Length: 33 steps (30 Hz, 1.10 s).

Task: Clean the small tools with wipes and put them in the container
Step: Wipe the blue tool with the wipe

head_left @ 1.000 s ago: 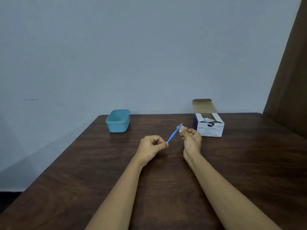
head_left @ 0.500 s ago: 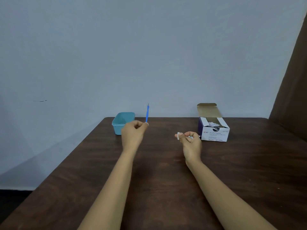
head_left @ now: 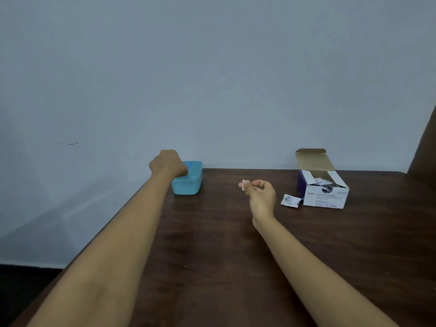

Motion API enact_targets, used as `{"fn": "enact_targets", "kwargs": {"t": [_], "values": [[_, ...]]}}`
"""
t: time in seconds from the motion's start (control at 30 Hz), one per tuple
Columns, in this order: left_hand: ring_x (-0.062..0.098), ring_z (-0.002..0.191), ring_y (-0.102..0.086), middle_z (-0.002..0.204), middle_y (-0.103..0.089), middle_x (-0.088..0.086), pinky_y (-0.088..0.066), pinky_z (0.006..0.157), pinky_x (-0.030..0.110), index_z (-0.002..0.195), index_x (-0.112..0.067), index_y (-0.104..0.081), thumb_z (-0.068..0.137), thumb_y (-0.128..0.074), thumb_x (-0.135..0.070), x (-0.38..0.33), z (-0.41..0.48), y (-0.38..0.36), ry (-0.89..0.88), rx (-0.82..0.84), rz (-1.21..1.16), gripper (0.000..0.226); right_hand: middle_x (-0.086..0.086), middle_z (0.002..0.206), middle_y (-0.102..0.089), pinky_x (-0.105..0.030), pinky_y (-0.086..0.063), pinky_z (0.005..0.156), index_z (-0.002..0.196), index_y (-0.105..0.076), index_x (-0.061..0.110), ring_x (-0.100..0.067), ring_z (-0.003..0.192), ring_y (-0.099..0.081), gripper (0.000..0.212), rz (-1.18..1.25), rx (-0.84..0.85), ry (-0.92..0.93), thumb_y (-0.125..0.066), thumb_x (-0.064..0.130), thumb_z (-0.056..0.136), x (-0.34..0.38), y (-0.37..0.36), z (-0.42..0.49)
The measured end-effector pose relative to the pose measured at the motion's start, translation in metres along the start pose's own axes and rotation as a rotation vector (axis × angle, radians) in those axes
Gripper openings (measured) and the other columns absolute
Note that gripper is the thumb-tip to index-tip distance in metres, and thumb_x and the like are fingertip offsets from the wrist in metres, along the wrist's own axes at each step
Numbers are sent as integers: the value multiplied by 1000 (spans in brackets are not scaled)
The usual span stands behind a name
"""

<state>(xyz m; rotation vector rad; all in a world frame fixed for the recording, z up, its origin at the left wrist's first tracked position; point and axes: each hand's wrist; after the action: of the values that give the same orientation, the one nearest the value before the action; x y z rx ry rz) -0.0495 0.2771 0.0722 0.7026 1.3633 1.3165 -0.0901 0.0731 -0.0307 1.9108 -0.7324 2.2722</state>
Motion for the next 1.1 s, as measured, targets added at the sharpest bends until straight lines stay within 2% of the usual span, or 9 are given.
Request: {"fn": "enact_targets", "kwargs": {"t": [0.07, 0.13, 0.33, 0.5, 0.6, 0.7, 0.83, 0.97, 1.1], "values": [[19, 78, -60, 99, -56, 5, -37, 54, 21, 96, -8, -59, 76, -66, -20, -3, 7, -8, -22, 17, 57, 24, -1, 80, -74, -21, -47, 79, 86, -49, 15, -3, 75, -66, 20, -19, 17, 15, -69, 16, 87, -10, -4, -1], [19, 75, -58, 101, -56, 5, -35, 52, 21, 97, -9, -60, 76, -66, -20, -6, 12, -16, -43, 39, 80, 24, -1, 80, -74, -23, -49, 83, 86, -49, 15, -2, 79, -68, 19, -31, 34, 20, -68, 15, 87, -20, -3, -2], [14, 60, -48, 94, -53, 3, -31, 50, 21, 79, -11, -55, 73, -64, -13, -15, 30, -23, -48, 49, 114, 11, -3, 83, -74, -18, -47, 79, 93, -52, 9, 2, 76, -67, 17, -18, 49, -2, -67, 15, 88, -22, -1, 6], [14, 68, -60, 95, -65, -3, -34, 51, 19, 84, -15, -70, 69, -66, -13, -19, 43, -21, -38, 127, 131, 15, -2, 82, -75, -19, -47, 80, 91, -52, 10, -2, 81, -68, 17, -43, 72, 1, -68, 16, 88, -25, -3, 6], [13, 58, -51, 83, -57, -3, -32, 51, 19, 73, -14, -62, 70, -64, -10, -26, 47, -20, -52, 86, 144, 6, -1, 81, -75, -20, -46, 79, 89, -53, 12, -4, 83, -69, 16, -57, 67, 2, -68, 17, 88, -27, -3, 6], [12, 56, -49, 79, -54, -2, -31, 51, 19, 71, -15, -58, 70, -64, -9, -34, 50, -24, -64, 68, 145, 8, 0, 79, -75, -22, -48, 81, 86, -53, 14, -5, 83, -69, 16, -69, 70, 8, -68, 18, 87, -28, -3, 6], [14, 74, -62, 93, -61, -2, -35, 54, 20, 86, -13, -65, 72, -64, -11, -33, 53, -37, -45, 110, 154, 14, 0, 78, -75, -22, -47, 79, 85, -52, 14, -4, 81, -69, 16, -63, 72, 10, -68, 17, 88, -27, -4, 8], [18, 91, -61, 110, -56, 4, -40, 66, 24, 110, -10, -58, 85, -56, -16, -29, 56, -49, -43, 85, 193, 26, 0, 78, -75, -23, -47, 81, 83, -52, 16, -6, 84, -69, 17, -67, 80, 13, -68, 17, 88, -28, -5, 9], [20, 102, -61, 114, -55, 6, -39, 71, 25, 115, -9, -56, 90, -52, -15, -26, 59, -54, -19, 90, 219, 26, 1, 77, -75, -23, -48, 82, 82, -52, 17, -7, 85, -69, 17, -80, 80, 12, -68, 17, 88, -27, -5, 9]]}}
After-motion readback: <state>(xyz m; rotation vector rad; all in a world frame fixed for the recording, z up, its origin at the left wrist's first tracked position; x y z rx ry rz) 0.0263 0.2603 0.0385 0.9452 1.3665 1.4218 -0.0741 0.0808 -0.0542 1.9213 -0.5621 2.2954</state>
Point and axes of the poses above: each hand's wrist, its own z-axis towards the middle knuckle, its own y-axis out of the back of the hand, x = y × z
